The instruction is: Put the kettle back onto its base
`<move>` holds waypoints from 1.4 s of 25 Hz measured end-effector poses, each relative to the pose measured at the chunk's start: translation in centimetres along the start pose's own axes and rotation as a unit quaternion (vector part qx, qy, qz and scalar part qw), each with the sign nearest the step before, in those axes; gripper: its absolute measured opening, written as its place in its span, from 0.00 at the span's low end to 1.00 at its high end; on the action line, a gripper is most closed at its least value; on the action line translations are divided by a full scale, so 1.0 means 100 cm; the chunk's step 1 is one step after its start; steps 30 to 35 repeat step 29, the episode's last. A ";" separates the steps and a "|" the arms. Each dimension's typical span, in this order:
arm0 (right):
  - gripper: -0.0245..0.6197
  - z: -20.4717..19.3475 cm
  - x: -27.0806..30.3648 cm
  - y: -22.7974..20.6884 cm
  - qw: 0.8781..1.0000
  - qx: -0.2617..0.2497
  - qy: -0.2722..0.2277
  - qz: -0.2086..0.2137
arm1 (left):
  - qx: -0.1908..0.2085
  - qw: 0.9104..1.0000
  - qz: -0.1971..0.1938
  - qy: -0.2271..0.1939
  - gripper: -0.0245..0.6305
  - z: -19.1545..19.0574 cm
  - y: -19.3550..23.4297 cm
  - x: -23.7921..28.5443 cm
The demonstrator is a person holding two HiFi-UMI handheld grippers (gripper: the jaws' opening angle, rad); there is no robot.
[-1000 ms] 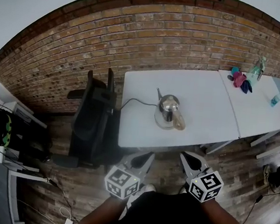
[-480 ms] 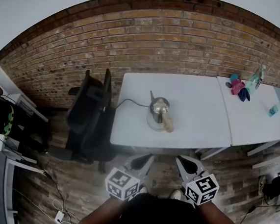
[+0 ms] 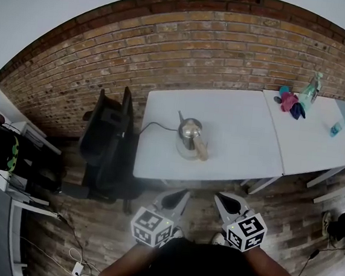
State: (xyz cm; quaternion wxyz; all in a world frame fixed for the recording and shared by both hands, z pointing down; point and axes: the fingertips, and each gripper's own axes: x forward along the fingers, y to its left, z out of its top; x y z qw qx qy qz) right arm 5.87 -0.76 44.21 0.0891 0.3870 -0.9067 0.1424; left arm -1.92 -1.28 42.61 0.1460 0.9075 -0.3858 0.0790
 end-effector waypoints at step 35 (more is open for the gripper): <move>0.07 0.000 0.011 0.009 1.000 -0.009 0.003 -0.007 | 0.004 1.000 -0.007 -0.004 0.04 0.004 0.009 -0.008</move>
